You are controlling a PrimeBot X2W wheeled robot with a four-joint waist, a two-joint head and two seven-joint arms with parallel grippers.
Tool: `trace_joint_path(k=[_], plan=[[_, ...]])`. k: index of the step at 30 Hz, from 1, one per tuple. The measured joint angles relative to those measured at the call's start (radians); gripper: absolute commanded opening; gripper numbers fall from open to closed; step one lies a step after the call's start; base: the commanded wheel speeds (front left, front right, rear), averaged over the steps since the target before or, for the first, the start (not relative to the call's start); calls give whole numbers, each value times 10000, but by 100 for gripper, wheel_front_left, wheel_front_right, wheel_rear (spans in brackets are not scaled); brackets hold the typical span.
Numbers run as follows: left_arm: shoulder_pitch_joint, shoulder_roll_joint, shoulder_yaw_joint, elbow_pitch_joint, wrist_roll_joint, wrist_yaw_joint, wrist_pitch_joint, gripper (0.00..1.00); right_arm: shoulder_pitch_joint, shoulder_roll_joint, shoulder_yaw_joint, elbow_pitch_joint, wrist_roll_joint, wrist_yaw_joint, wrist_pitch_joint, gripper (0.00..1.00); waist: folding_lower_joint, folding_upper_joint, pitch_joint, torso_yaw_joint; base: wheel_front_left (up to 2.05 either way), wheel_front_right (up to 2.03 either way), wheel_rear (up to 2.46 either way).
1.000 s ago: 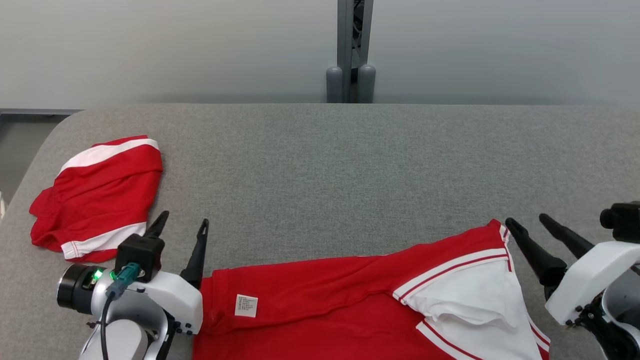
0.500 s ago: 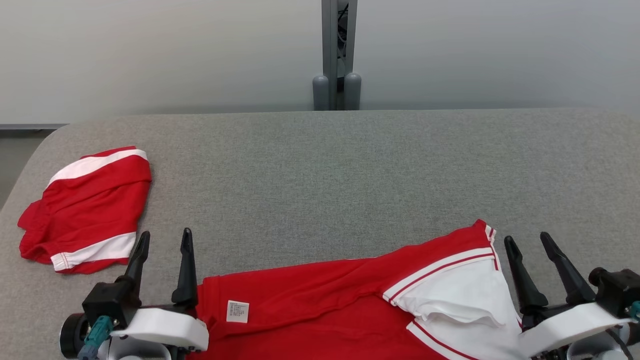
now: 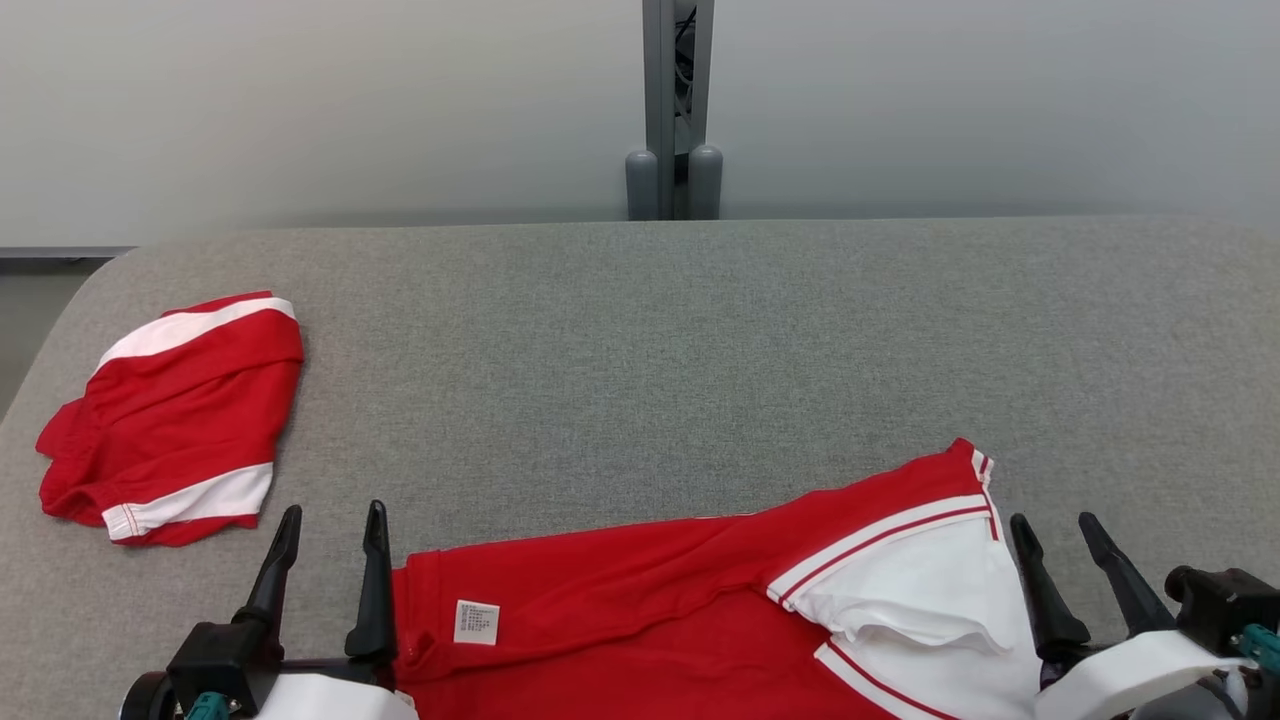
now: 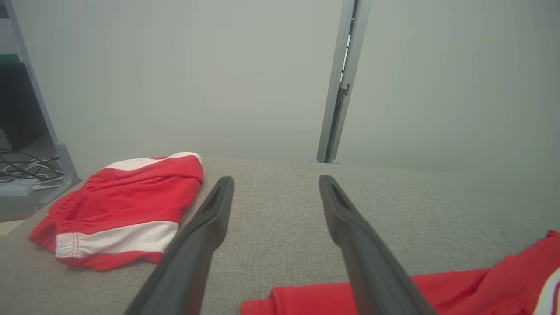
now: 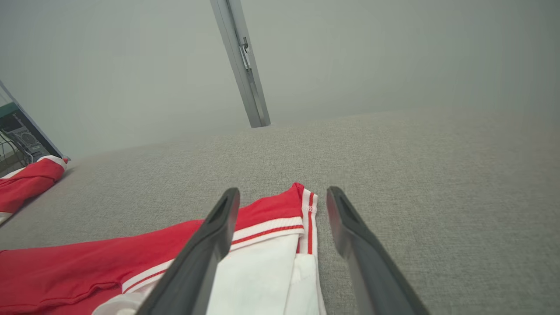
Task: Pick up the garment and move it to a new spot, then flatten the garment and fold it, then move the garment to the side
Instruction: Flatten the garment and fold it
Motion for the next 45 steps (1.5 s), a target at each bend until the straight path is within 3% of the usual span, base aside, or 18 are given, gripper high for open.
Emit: trace_joint_path(k=[11,21,31,32,33,35,45], plan=[[-265,-234,407,115,485,-600,0,100,-374,286,-79,1578,763,0,1087,100,0,0,382,98,0,0,0],[-461,-247,405,-82,711,-686,0,100,-956,408,73,3116,1202,0,1321,100,0,0,565,252,0,0,0],[-502,-249,385,-155,729,-685,0,100,-1365,477,947,3622,1827,-13,1143,100,0,0,607,279,0,0,0],[-502,-249,378,-155,727,-685,0,100,-1389,464,1011,3659,1889,-13,1131,82,0,0,608,278,0,0,0],[-502,-249,370,-155,727,-685,0,100,-1414,431,1089,3714,1937,-13,1126,38,0,0,613,278,0,0,0],[-502,-249,341,-151,727,-685,0,100,-1477,345,1248,3791,2006,-13,1091,0,0,0,618,282,0,0,0],[-574,-245,263,-63,698,-646,0,100,-1944,-111,1580,4293,2378,23,838,0,0,0,536,270,0,0,0]])
